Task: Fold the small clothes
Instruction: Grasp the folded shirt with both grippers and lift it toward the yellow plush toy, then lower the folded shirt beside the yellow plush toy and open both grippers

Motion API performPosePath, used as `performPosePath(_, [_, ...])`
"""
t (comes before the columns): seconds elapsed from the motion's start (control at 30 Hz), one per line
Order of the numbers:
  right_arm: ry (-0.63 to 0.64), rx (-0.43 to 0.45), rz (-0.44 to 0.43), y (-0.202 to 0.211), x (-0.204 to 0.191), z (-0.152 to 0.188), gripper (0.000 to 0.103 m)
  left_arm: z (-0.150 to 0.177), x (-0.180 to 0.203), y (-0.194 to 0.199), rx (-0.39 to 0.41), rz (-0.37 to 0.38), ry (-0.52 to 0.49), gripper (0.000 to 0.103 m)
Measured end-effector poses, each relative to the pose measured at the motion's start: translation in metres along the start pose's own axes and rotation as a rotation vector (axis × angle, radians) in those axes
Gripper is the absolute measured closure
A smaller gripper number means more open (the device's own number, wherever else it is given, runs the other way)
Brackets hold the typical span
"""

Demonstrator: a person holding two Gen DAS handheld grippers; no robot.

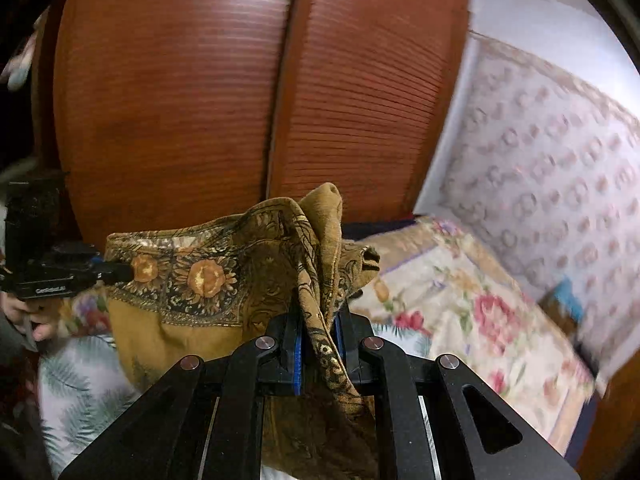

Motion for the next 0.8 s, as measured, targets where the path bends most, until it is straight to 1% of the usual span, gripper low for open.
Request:
performPosePath(0.07, [0.021,-0.039,-0.002,-0.033,0.002,-0.009,0.091,0.009,-0.013,-0.007,-0.023,-0.031,0.005,0.097])
performPosePath(0.17, [0.04,-0.063,-0.016,-0.059,0.008,-0.013,0.091,0.019,-0.026,-0.01,-0.047,-0.057,0.014,0.097])
performPosePath(0.23, [0.032,-0.078,-0.027,-0.074,0.014,-0.014,0.091,0.024,-0.033,-0.011,-0.058,-0.071,0.016,0.097])
performPosePath(0.3, [0.027,-0.067,-0.052,-0.083,0.017,-0.019,0.091,0.028,-0.037,-0.012,-0.071,-0.078,0.025,0.097])
performPosePath(0.37, [0.022,-0.07,-0.058,-0.096,0.02,-0.019,0.09,0.035,-0.043,-0.015,-0.088,-0.088,0.032,0.097])
performPosePath(0.43, [0.004,-0.076,-0.059,-0.104,0.013,-0.016,0.087,0.038,-0.043,-0.013,-0.103,-0.092,0.036,0.097])
performPosePath(0.47, [-0.011,-0.075,-0.049,-0.109,0.015,-0.015,0.084,0.04,-0.043,-0.014,-0.113,-0.09,0.038,0.097])
performPosePath(0.5, [-0.035,-0.072,-0.038,-0.109,0.015,-0.014,0.074,0.042,-0.043,-0.014,-0.119,-0.09,0.041,0.097])
performPosePath(0.53, [-0.065,-0.069,-0.03,-0.109,0.02,-0.013,0.058,0.043,-0.043,-0.014,-0.123,-0.093,0.041,0.097])
performPosePath(0.6, [-0.109,-0.052,0.008,-0.105,0.028,-0.01,0.042,0.043,-0.043,-0.015,-0.127,-0.097,0.037,0.097])
performPosePath(0.63, [-0.109,-0.038,0.021,-0.099,0.028,-0.006,0.039,0.042,-0.043,-0.015,-0.13,-0.101,0.032,0.097])
performPosePath(0.7, [-0.121,-0.06,0.044,-0.095,0.034,0.007,0.039,0.041,-0.042,-0.014,-0.134,-0.103,0.025,0.097])
performPosePath(0.73, [-0.136,-0.08,0.035,-0.094,0.033,0.017,0.038,0.04,-0.042,-0.014,-0.136,-0.104,0.022,0.097])
performPosePath(0.77, [-0.156,-0.096,0.006,-0.095,0.034,0.027,0.038,0.039,-0.041,-0.014,-0.141,-0.107,0.017,0.095])
performPosePath(0.8, [-0.173,-0.118,-0.024,-0.097,0.032,0.039,0.039,0.038,-0.041,-0.014,-0.141,-0.113,0.01,0.091])
Point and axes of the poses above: each gripper's, at about its wrist camera, not at the fingertips, and y roughly against the way its jaws point, x to its right, z to its underside, the point moved 4 cm from there along -y, roughly the way its jaws point, and after that the axes turned 2 degrees about x, right-handed, at the moved point
